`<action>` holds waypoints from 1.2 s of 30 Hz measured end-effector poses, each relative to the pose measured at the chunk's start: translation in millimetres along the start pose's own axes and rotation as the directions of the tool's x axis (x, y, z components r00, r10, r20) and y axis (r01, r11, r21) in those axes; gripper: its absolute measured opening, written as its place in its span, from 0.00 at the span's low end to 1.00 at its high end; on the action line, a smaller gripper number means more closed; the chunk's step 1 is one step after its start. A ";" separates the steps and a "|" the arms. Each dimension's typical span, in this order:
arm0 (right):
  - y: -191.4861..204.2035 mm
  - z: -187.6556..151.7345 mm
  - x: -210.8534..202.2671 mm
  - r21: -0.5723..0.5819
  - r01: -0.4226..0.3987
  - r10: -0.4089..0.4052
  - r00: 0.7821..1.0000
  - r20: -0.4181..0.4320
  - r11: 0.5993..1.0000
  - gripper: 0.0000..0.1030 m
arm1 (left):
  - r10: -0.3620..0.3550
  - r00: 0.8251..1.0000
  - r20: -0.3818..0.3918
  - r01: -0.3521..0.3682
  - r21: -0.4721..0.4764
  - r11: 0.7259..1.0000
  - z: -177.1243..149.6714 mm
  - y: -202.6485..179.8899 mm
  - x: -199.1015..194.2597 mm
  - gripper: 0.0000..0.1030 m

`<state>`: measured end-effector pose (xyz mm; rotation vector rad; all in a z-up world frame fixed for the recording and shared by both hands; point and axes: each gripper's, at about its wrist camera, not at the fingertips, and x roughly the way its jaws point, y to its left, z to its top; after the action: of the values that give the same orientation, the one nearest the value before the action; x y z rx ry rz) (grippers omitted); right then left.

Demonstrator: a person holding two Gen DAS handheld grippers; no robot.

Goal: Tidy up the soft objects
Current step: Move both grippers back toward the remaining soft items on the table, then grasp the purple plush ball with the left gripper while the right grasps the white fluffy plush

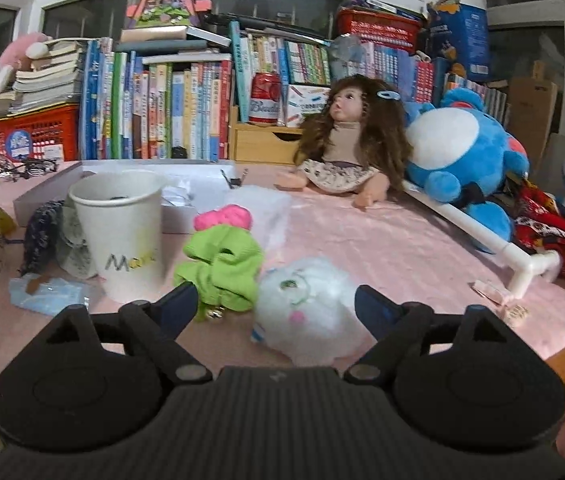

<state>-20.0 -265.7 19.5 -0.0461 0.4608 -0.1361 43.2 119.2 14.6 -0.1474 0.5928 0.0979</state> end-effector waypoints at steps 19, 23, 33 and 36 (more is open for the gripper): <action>-7.7 -4.7 36.5 0.004 0.049 -0.049 0.996 -0.072 0.999 0.83 | 0.003 0.999 -0.032 -0.002 0.027 1.000 4.0 -7.4 21.4 0.67; -7.4 -5.8 40.9 0.010 0.048 -0.047 0.996 -0.080 0.999 0.83 | 0.000 0.999 -0.038 0.001 0.028 1.000 4.0 -7.6 25.5 0.67; -7.5 -7.6 49.3 0.012 0.049 -0.047 0.994 -0.101 0.999 0.83 | -0.007 0.999 -0.037 0.009 0.030 1.000 4.4 -10.3 31.1 0.63; -7.7 -8.2 50.6 0.019 0.047 -0.045 0.994 -0.102 0.999 0.83 | -0.008 0.999 -0.036 0.009 0.033 0.999 4.5 -11.4 31.8 0.61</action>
<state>20.3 -280.6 -9.5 -0.0292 0.5604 -0.1893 73.4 110.3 1.6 -0.1201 0.6295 0.0773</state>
